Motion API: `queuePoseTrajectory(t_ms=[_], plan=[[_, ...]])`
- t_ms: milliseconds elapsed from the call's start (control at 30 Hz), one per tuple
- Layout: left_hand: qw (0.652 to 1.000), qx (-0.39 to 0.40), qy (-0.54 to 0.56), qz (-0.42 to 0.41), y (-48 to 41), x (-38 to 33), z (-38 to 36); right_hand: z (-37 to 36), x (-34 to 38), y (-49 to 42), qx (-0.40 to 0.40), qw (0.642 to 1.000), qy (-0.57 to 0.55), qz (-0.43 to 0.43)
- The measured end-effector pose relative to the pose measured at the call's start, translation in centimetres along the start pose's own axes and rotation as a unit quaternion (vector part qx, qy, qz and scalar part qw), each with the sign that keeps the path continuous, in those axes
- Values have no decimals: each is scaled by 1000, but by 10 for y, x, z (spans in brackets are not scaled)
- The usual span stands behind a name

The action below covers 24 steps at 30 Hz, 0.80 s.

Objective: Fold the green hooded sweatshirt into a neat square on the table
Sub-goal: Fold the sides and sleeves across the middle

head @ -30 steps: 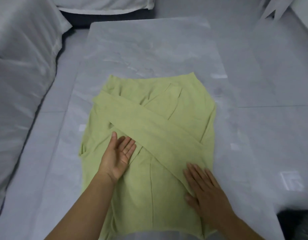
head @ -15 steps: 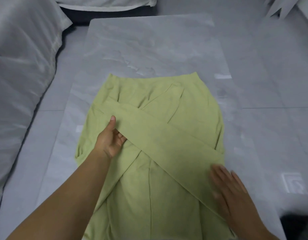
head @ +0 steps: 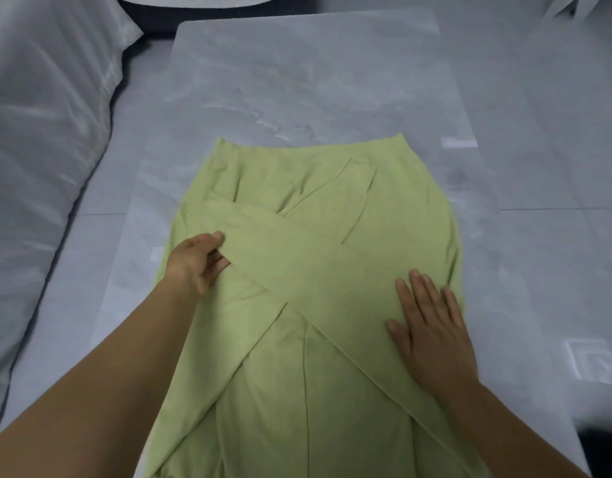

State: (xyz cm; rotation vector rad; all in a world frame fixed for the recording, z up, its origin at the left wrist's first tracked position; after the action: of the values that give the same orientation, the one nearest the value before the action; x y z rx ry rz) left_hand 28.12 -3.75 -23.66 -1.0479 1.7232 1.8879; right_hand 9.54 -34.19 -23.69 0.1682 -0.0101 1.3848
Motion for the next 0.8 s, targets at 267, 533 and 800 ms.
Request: queuePoseTrajectory(t_ms=[267, 533, 800], plan=[[700, 25, -532, -476, 78, 14, -44, 2, -2, -2, 18, 1000, 4, 0], [596, 44, -683, -420, 62, 67, -37, 5, -2, -4, 27, 1000, 2, -3], [772, -174, -519, -323, 97, 51, 70, 8, 0, -3, 22, 1000, -4, 1]])
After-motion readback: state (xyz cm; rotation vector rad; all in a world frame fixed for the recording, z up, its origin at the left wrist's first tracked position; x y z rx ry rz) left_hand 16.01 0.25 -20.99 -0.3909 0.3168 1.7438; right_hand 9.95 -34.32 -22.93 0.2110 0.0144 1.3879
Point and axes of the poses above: each hand's wrist, its own y-axis away from the middle knuckle, its own z-axis out of the back of the hand, x = y × z, the point moved 7 cm from there along -y, towards the middle knuckle, and after that the axes turned 1 degree about y, right-handed, at the moved point
